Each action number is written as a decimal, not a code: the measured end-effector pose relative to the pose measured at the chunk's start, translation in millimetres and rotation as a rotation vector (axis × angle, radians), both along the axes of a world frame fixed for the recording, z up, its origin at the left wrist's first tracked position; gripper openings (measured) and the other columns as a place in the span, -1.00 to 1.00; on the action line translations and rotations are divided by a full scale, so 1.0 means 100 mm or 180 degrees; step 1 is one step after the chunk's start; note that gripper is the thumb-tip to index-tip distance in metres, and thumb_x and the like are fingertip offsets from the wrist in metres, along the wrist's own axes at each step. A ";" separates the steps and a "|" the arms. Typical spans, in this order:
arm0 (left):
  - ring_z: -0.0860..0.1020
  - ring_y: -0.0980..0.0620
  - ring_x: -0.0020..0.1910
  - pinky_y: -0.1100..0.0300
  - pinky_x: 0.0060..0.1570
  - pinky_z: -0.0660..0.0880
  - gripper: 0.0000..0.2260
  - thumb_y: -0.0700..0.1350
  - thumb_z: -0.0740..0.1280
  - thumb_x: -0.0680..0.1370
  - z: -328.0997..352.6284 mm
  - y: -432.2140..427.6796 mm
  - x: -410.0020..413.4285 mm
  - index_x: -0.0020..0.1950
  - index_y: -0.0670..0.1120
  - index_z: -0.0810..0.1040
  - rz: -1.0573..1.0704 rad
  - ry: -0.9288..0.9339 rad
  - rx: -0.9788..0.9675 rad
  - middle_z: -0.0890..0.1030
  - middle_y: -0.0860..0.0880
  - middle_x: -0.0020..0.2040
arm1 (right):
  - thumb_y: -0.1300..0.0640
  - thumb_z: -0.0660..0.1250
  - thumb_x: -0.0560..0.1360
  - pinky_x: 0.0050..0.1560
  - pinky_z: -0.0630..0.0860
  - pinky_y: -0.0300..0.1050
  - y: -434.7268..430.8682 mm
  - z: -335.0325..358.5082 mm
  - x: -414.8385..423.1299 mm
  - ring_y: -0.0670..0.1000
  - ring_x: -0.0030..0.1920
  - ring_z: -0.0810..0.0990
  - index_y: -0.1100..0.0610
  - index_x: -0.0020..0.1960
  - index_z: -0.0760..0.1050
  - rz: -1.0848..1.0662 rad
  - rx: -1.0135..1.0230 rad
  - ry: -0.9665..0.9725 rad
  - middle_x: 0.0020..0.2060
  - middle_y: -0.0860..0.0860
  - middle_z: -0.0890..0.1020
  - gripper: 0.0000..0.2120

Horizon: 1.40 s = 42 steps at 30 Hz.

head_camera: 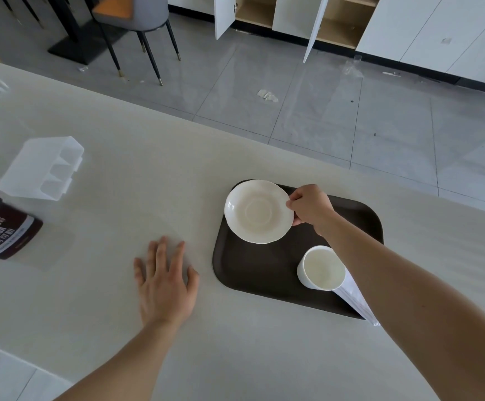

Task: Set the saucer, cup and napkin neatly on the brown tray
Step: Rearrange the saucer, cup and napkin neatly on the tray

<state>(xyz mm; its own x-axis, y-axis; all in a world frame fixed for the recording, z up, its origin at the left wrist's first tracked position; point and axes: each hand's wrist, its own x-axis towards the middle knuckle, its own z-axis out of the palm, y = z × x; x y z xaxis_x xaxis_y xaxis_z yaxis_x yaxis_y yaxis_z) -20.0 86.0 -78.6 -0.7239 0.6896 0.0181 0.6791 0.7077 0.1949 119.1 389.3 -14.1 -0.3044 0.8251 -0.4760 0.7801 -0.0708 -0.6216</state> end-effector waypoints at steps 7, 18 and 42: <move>0.17 -0.18 0.55 -0.22 0.51 0.01 -0.47 0.08 0.07 0.51 0.01 0.00 0.00 0.47 0.00 0.36 0.0009 -0.0019 -0.0056 0.31 -0.16 0.53 | 0.32 0.34 0.53 -0.10 0.72 0.10 -0.01 0.01 0.00 0.12 -0.34 0.75 0.17 -0.12 0.59 -0.0222 -0.0179 0.0145 -0.22 0.12 0.71 -0.89; 0.19 -0.19 0.55 -0.23 0.51 0.02 -0.47 0.07 0.08 0.51 0.00 0.00 0.00 0.47 0.00 0.37 0.0015 -0.0010 -0.0030 0.31 -0.17 0.53 | 0.34 0.38 0.54 -0.18 0.72 0.10 -0.02 0.05 0.01 0.18 -0.26 0.74 0.24 -0.09 0.57 -0.0469 -0.0524 0.0331 -0.17 0.19 0.70 -0.95; 0.17 -0.16 0.55 -0.23 0.51 0.01 -0.49 0.04 0.13 0.51 -0.06 -0.02 -0.01 0.46 0.00 0.37 0.0009 0.0024 0.0069 0.32 -0.16 0.51 | 0.35 0.30 0.53 -0.15 0.72 -0.07 -0.10 0.38 0.74 0.09 -0.23 0.73 0.11 -0.15 0.64 -0.0221 0.0001 0.0729 -0.25 0.09 0.73 -0.78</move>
<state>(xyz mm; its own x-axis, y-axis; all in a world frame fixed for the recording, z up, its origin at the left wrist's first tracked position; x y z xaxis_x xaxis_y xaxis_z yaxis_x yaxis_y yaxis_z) -21.3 84.3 -84.5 -0.7257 0.6870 0.0385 0.6786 0.7053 0.2049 193.1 379.1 24.2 -0.3470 0.8479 -0.4009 0.6121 -0.1192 -0.7818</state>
